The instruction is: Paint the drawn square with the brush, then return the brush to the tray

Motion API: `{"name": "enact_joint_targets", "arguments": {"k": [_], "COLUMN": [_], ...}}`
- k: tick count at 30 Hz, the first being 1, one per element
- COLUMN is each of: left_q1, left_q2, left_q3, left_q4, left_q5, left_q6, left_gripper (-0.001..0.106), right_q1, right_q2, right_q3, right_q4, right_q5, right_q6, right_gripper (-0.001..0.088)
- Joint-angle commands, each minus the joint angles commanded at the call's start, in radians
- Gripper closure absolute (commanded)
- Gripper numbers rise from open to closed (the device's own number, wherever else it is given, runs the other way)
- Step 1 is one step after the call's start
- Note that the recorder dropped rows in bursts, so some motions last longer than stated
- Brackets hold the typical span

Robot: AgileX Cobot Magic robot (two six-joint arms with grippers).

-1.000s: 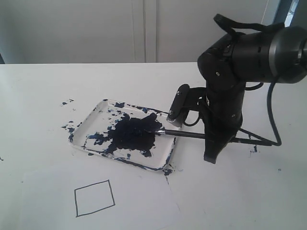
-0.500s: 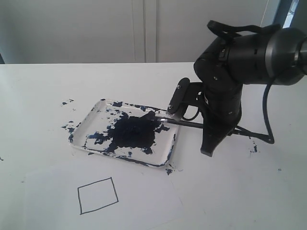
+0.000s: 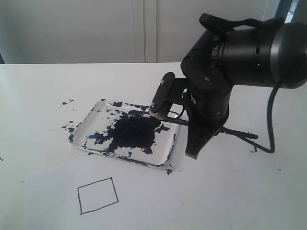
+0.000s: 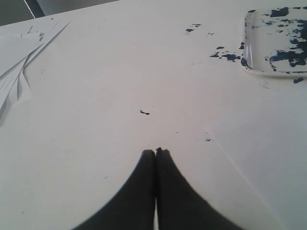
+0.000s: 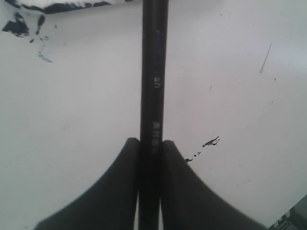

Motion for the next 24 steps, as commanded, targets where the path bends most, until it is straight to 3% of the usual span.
{"name": "enact_joint_targets", "arguments": {"k": [5,10,17,20,21,24], "left_q1": [0.000,0.000,0.000,0.000,0.000,0.000], "left_q2": [0.000,0.000,0.000,0.000,0.000,0.000], "left_q3": [0.000,0.000,0.000,0.000,0.000,0.000], "left_q4": [0.007,0.090,0.103,0.003,-0.102,-0.232], "left_q5": [0.000,0.000,-0.006,-0.096,-0.154,-0.241], "left_q6": [0.012,0.064,0.074,-0.018,-0.111,-0.279], "left_gripper": [0.105,0.105,0.105,0.105,0.105,0.105], "right_q1": [0.049,0.097,0.122,0.122,0.122,0.122], "right_q2": [-0.039,-0.064,-0.067,-0.067,-0.067,-0.067], "right_q3": [0.000,0.000,0.000,0.000,0.000,0.000], "right_q4": [0.005,0.009,0.009,0.024,0.024,0.031], "right_q5": [0.038,0.074,0.086,0.085,0.082,0.065], "right_q6": [0.032,0.036,0.045,0.045,0.045,0.045], "right_gripper": [0.0868,0.0868,0.0868,0.0868,0.0868,0.0868]}}
